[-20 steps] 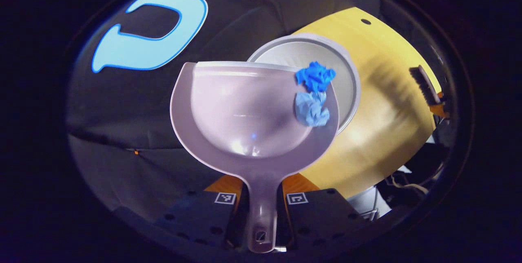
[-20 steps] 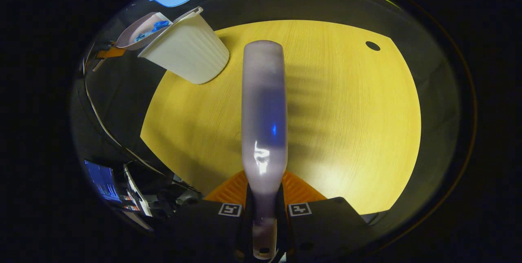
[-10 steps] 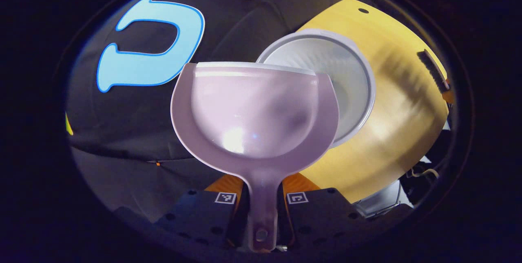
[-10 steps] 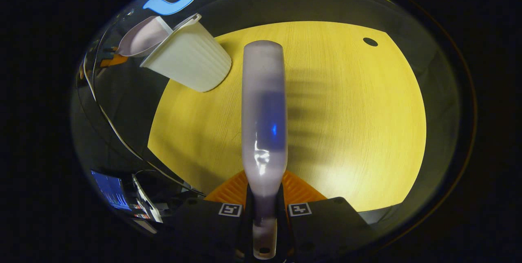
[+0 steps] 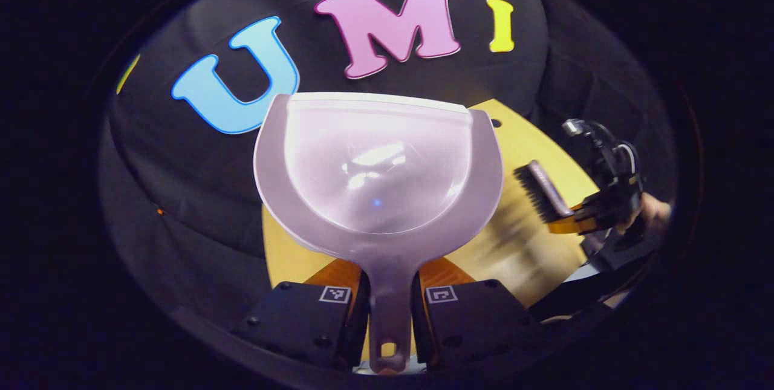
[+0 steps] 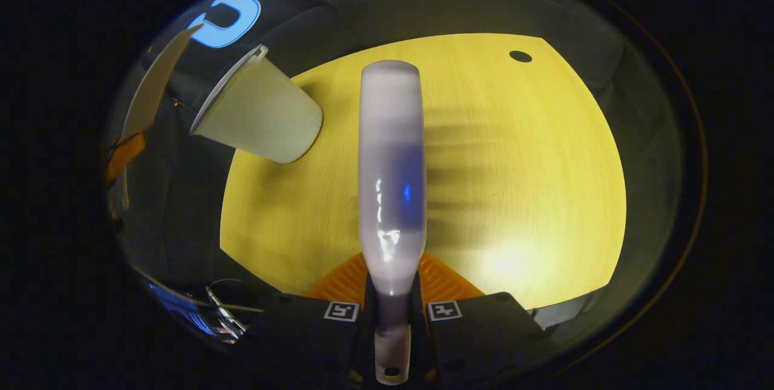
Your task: Pick up the small broom and dustpan from the desktop, sweep the trash into the dustpan with the broom, and then empty the trash into the garbage bin.
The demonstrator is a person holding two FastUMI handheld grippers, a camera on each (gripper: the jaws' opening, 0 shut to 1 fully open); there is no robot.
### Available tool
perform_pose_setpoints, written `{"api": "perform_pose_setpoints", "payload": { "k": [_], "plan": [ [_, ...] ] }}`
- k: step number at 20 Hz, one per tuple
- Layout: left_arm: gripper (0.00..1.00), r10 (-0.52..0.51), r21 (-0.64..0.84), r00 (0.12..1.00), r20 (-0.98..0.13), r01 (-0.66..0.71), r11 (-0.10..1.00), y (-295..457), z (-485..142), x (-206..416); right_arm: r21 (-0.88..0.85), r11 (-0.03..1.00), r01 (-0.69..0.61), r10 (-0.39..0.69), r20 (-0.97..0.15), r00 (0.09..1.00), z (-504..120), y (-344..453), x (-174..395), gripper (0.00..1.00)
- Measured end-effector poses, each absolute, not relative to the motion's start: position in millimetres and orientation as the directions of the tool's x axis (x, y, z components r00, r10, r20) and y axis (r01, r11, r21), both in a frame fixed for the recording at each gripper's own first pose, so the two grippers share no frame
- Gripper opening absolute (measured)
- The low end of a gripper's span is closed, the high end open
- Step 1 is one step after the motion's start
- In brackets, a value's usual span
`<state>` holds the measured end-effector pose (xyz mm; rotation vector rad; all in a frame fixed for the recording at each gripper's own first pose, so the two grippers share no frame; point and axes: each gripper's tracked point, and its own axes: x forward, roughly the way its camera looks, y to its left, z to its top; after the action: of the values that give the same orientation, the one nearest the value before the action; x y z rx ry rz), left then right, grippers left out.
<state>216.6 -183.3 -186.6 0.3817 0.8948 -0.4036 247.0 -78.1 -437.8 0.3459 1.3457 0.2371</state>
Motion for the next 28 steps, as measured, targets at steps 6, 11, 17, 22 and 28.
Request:
{"api": "perform_pose_setpoints", "payload": {
  "k": [6,11,17,22,28],
  "plan": [
    [0.28,-0.323,-0.075,0.46,-0.827,0.479,0.875,-270.4,-264.8,179.9,0.296,0.947,0.125,0.275,-0.948,0.161,-475.7,-111.8,226.0,0.27],
    [0.29,-0.281,-0.161,0.328,-0.902,0.349,0.923,-281.4,-310.6,156.3,0.205,0.964,0.167,0.202,-0.979,0.032,-542.6,-120.4,214.6,0.27],
    [0.29,-0.157,-0.112,0.242,-0.958,0.192,0.975,-275.9,-338.3,157.1,0.222,0.971,0.085,0.224,-0.974,-0.021,-564.6,-98.0,252.6,0.27],
    [0.29,-0.131,-0.101,0.223,-0.966,0.142,0.985,-272.4,-343.1,162.0,0.215,0.974,0.07,0.217,-0.976,-0.033,-572.1,-80.3,262.7,0.27],
    [0.29,-0.166,-0.145,0.161,-0.973,0.136,0.98,-268.1,-353.3,158.8,0.223,0.971,0.091,0.229,-0.972,-0.058,-570.7,-75.6,271.8,0.27]
  ]
}}
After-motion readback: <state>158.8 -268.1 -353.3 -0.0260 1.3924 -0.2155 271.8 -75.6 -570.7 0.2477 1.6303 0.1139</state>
